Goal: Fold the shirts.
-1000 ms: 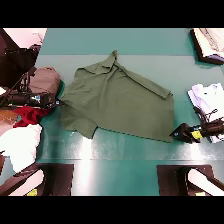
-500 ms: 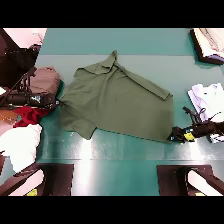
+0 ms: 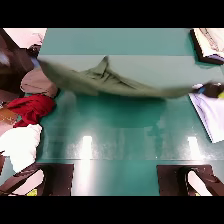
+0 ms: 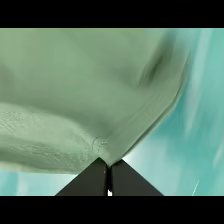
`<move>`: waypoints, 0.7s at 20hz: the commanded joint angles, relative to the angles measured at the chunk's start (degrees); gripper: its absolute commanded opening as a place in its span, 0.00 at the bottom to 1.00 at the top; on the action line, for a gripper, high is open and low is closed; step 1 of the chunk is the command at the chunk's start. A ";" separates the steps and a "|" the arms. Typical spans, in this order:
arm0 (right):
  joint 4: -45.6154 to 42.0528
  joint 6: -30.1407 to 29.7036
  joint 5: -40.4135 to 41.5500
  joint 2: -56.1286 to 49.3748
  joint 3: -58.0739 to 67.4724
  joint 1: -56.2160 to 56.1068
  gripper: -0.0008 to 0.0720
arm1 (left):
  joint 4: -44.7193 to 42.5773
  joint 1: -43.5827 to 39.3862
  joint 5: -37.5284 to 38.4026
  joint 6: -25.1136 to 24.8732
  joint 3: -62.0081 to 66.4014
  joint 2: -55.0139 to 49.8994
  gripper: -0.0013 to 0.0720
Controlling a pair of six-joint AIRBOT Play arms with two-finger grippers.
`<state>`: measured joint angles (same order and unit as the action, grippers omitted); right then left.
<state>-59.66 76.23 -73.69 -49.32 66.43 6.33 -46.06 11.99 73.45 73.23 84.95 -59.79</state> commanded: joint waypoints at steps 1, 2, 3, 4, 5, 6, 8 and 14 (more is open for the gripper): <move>-0.50 0.92 5.40 0.72 21.24 -0.02 0.03 | 0.22 0.07 0.15 3.26 25.79 0.04 0.05; -0.55 0.90 6.54 0.72 25.97 -0.02 0.03 | 0.22 0.07 -0.17 3.41 32.35 0.04 0.05; -0.57 0.90 7.28 0.72 30.60 -0.02 0.03 | 0.35 0.07 -0.66 3.54 38.51 0.13 0.05; -0.59 0.87 7.43 0.74 34.40 -0.02 0.03 | 0.76 0.07 -1.77 4.11 42.25 0.94 0.05; -1.09 0.87 7.39 0.76 37.68 -0.02 0.03 | 1.60 0.07 -4.22 4.96 43.30 2.86 0.05; -2.34 0.90 6.91 0.79 40.79 -0.02 0.03 | 2.51 0.07 -6.14 4.98 43.30 4.76 0.05; -4.61 0.94 4.79 0.79 45.48 -0.02 0.03 | 5.16 0.07 -7.96 4.98 43.32 8.13 0.05; -13.99 4.46 -7.85 0.76 53.11 -0.02 0.03 | 12.52 0.07 -9.14 4.83 44.54 12.94 0.05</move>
<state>-68.25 78.67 -75.57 -48.53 116.31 6.33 -36.82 12.01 64.58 77.93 128.22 -48.38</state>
